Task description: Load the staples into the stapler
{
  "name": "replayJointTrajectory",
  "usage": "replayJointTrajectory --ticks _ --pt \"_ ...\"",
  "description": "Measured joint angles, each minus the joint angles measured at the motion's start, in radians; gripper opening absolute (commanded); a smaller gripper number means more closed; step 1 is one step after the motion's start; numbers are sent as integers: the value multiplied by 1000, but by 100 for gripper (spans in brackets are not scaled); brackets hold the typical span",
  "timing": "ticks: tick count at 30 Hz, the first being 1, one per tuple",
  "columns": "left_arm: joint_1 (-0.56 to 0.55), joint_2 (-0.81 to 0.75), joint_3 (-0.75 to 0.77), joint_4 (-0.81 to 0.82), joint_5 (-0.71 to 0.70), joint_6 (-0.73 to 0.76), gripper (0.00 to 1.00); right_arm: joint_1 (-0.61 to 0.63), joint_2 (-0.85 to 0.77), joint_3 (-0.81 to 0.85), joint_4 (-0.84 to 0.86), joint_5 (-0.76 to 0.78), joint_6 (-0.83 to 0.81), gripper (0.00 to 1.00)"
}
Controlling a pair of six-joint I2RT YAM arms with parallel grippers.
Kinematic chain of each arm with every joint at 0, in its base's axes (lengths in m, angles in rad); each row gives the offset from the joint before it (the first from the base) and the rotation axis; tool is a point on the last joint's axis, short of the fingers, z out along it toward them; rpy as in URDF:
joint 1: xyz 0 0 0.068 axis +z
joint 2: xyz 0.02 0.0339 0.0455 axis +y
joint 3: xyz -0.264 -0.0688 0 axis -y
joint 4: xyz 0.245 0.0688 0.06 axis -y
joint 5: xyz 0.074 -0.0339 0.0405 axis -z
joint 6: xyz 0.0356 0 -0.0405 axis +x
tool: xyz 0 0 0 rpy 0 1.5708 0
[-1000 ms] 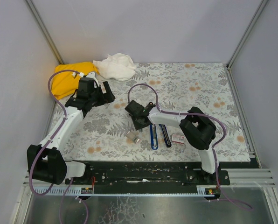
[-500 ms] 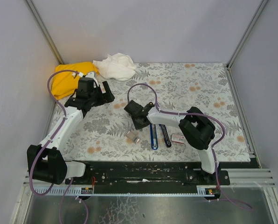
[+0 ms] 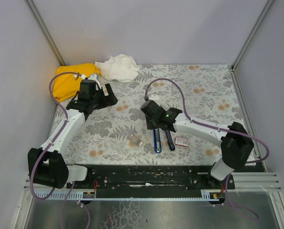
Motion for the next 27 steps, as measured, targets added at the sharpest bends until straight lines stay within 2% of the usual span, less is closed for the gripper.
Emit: replayJointTrajectory --ticks 4,11,27 --pt "0 0 -3 0 10 -1 91 0 -90 -143 5 32 54 19" --pt "0 0 -11 3 30 -8 91 0 -105 -290 24 40 129 19" --pt "0 -8 -27 3 37 -11 92 0 -97 -309 106 40 158 19"
